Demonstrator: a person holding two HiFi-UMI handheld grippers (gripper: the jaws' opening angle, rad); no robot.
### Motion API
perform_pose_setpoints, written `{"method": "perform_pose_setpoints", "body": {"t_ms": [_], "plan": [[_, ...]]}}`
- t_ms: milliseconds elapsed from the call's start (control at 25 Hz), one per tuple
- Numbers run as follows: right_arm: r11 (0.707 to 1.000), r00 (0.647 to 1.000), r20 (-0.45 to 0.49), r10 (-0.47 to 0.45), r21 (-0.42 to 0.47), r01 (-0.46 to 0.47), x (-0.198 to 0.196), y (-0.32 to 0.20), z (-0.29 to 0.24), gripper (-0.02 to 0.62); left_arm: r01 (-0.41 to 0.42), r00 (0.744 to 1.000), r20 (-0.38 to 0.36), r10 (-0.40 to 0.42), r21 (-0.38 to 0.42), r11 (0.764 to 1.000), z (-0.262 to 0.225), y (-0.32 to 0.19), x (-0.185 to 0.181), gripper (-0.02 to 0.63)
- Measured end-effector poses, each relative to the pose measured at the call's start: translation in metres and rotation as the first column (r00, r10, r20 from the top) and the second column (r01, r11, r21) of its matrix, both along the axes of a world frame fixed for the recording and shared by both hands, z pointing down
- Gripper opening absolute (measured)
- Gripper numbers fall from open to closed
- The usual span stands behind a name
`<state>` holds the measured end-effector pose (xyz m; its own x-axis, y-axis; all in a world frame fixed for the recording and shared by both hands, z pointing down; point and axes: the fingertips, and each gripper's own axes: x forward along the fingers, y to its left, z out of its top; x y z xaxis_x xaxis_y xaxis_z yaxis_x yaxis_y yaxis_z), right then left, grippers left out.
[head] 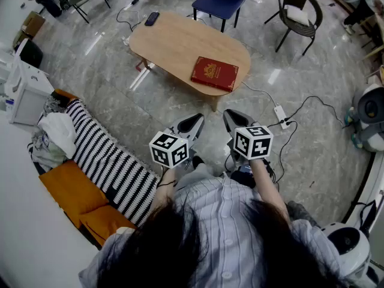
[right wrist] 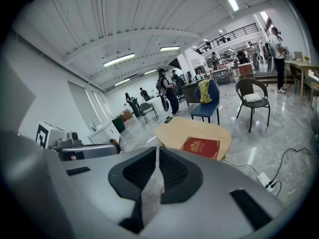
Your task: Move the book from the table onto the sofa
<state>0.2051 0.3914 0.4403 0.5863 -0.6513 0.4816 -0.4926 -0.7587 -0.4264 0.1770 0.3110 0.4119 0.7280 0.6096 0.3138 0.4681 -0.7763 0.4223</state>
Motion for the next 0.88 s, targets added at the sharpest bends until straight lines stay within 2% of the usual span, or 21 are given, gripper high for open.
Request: {"method": "perform_pose_setpoints", "body": {"t_ms": [280,520,880], "plan": [[1.0,1.0,-0.013,-0.001,-0.003,0.001,-0.001,-0.013,-0.003,0.034,-0.014,1.0,-0.004,0.014,-0.009,1.0,-0.001,-0.008,-0.004,0.015],[0.997,0.999,0.007,0.049,0.062,-0.05,-0.01,-0.021,-0.001,0.034,-0.043,0.999,-0.019,0.043,-0.005,0.999,-0.003,-0.019,-0.01,0.015],[0.991,0.996,0.015,0.09,0.093,-0.091,-0.032,-0.026,-0.002,0.034,-0.055,0.998,-0.008,0.055,-0.021,0.998,0.006,-0.032,-0.032,0.017]]}}
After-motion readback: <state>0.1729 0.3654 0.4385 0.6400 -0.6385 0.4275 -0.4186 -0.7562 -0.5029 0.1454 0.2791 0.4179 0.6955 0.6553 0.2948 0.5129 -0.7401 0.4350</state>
